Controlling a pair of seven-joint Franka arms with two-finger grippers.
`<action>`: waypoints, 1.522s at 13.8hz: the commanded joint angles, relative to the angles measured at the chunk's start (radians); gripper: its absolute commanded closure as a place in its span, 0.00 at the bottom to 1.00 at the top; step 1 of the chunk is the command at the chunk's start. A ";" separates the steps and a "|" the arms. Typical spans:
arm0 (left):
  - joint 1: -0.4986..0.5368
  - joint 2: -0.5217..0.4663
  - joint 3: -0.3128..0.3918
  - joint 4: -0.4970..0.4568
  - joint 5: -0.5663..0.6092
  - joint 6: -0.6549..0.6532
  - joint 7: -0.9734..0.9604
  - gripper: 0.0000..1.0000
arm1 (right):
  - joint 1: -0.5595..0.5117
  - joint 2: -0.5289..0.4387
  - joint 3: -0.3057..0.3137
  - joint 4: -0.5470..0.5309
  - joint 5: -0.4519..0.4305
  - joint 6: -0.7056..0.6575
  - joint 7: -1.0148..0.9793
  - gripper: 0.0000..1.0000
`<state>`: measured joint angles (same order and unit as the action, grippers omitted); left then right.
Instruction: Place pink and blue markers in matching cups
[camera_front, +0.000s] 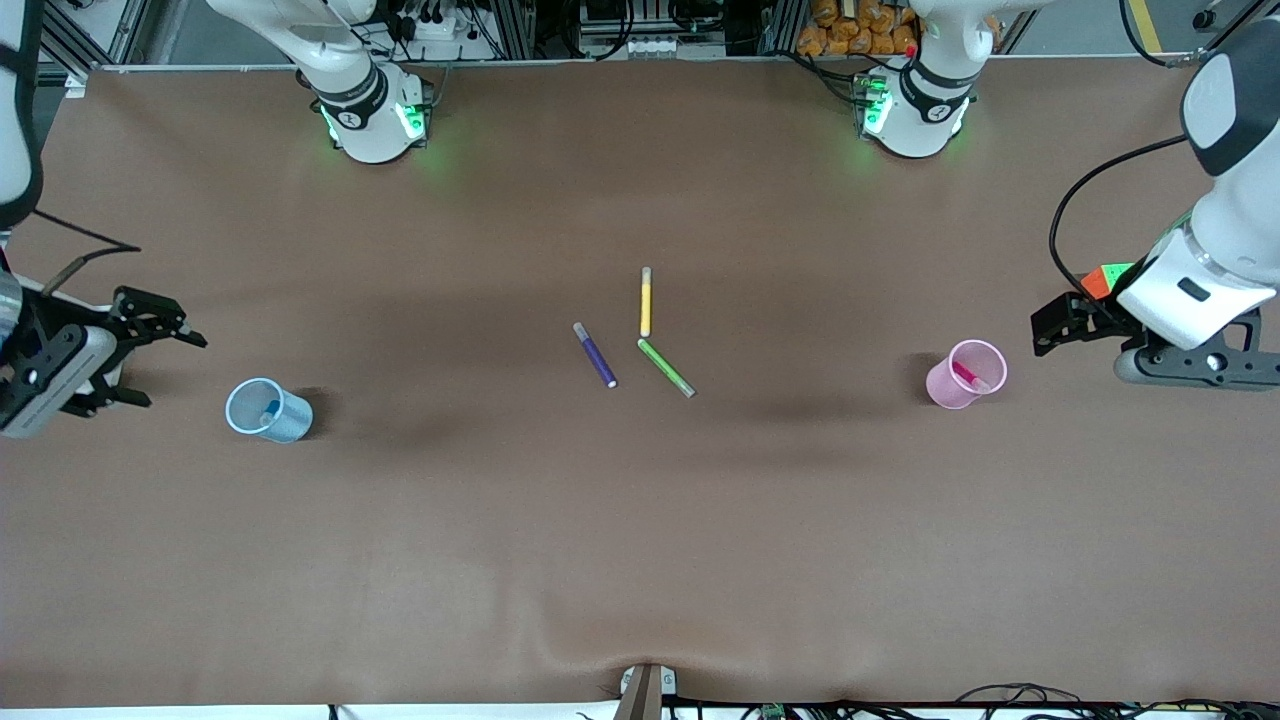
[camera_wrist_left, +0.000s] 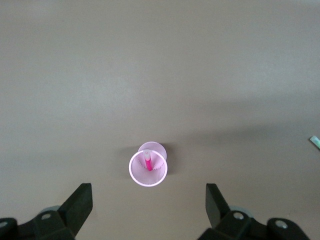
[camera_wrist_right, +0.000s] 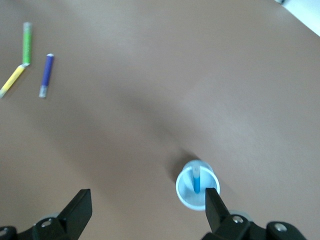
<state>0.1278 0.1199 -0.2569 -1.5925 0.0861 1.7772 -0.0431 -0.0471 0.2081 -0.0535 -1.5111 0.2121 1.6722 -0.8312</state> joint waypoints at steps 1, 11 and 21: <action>0.007 -0.040 -0.004 0.000 -0.015 -0.042 0.028 0.00 | 0.039 -0.094 -0.014 -0.046 -0.078 -0.023 0.217 0.00; -0.214 -0.252 0.228 -0.072 -0.015 -0.272 0.088 0.00 | 0.013 -0.211 -0.008 -0.072 -0.151 -0.193 0.711 0.00; -0.200 -0.155 0.323 0.048 -0.072 -0.225 0.201 0.00 | 0.004 -0.262 0.014 -0.104 -0.178 -0.236 0.802 0.00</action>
<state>-0.0749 -0.0473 0.0579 -1.5825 0.0595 1.5611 0.1392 -0.0267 -0.0275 -0.0541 -1.5940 0.0545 1.4356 -0.0460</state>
